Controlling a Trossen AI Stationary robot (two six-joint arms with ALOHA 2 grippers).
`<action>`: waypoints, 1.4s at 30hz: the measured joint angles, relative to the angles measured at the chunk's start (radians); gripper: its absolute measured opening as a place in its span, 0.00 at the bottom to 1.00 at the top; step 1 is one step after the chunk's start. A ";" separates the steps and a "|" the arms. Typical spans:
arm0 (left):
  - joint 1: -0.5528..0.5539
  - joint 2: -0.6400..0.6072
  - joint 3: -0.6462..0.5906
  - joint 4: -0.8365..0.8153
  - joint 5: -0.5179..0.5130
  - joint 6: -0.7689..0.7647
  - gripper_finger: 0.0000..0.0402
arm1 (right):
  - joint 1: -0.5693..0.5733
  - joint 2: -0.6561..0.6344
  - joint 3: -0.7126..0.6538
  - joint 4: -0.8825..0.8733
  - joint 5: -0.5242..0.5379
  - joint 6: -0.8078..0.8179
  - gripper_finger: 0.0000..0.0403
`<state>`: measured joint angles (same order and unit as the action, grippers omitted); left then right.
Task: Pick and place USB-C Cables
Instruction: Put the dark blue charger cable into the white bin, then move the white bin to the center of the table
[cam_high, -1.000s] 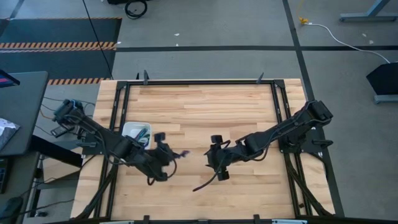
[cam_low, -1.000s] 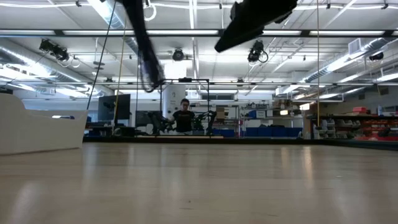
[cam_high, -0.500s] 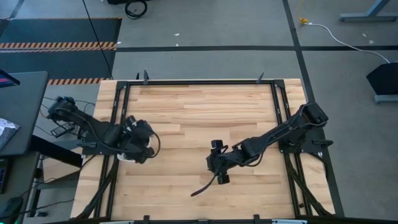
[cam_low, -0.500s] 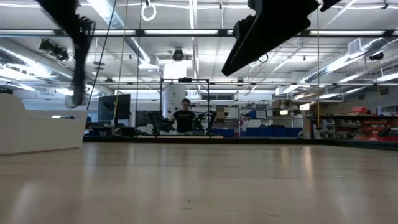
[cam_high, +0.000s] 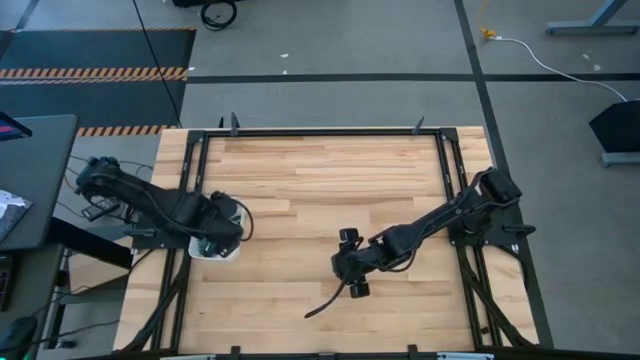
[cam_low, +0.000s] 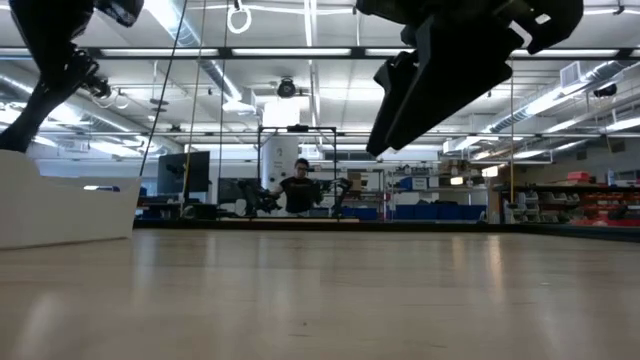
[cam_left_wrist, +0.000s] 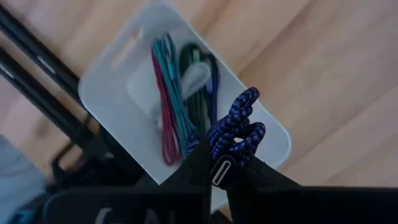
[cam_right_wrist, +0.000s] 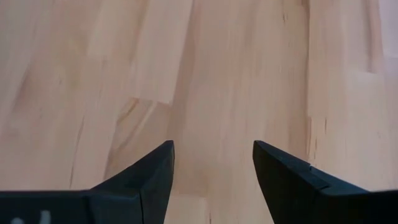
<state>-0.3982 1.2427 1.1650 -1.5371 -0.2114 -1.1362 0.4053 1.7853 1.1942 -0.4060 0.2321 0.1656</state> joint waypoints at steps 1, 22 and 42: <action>0.010 0.000 -0.007 0.004 0.024 0.001 0.07 | 0.000 0.003 0.001 0.009 0.000 0.001 0.55; 0.240 0.000 -0.277 0.230 0.149 0.295 0.13 | 0.000 0.005 0.001 0.016 0.000 0.017 0.55; 0.228 0.000 -0.192 0.257 0.099 0.277 0.53 | 0.000 0.004 0.001 0.016 0.000 0.018 0.55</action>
<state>-0.1700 1.2430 0.9729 -1.2799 -0.1120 -0.8590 0.4053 1.7897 1.1950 -0.3897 0.2321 0.1840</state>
